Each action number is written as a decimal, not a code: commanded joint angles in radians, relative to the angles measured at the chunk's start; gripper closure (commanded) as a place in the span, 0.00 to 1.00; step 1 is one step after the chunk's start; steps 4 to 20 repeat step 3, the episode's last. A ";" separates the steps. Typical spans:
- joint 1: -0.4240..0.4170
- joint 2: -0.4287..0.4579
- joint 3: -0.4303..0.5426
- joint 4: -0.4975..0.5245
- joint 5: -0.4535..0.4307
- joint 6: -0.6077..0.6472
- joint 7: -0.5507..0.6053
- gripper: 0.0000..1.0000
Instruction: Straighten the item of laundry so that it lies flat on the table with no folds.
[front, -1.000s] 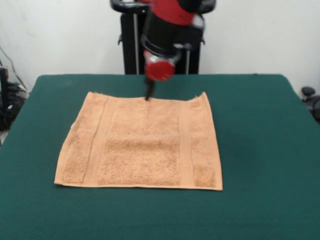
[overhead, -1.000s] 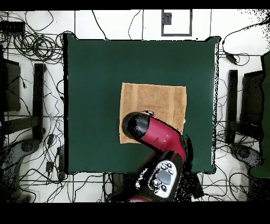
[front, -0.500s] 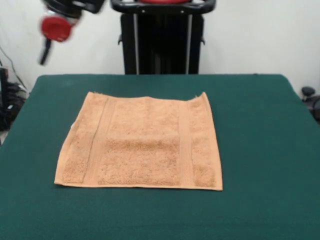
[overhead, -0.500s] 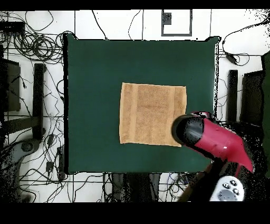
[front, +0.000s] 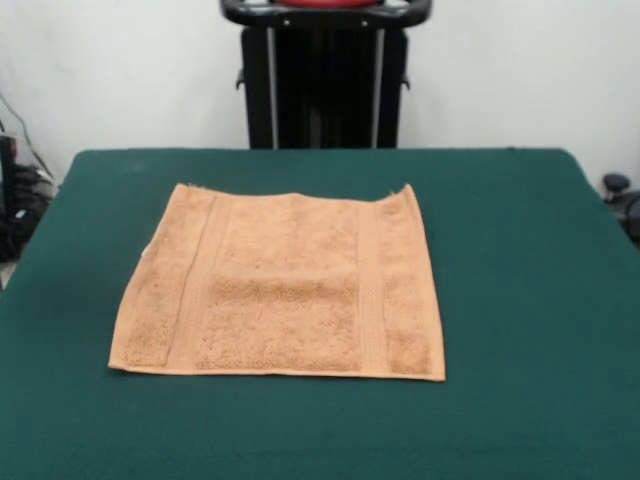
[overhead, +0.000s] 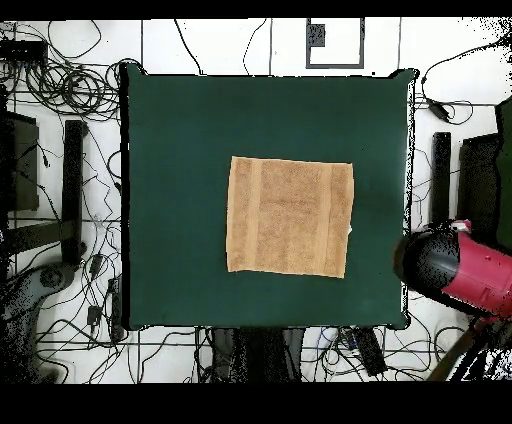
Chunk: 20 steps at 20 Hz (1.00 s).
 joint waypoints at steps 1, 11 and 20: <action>0.005 0.038 0.137 -0.051 -0.124 -0.040 -0.210 0.00; 0.000 0.036 0.146 -0.054 -0.143 -0.033 -0.204 0.00; 0.000 0.036 0.146 -0.054 -0.143 -0.033 -0.204 0.00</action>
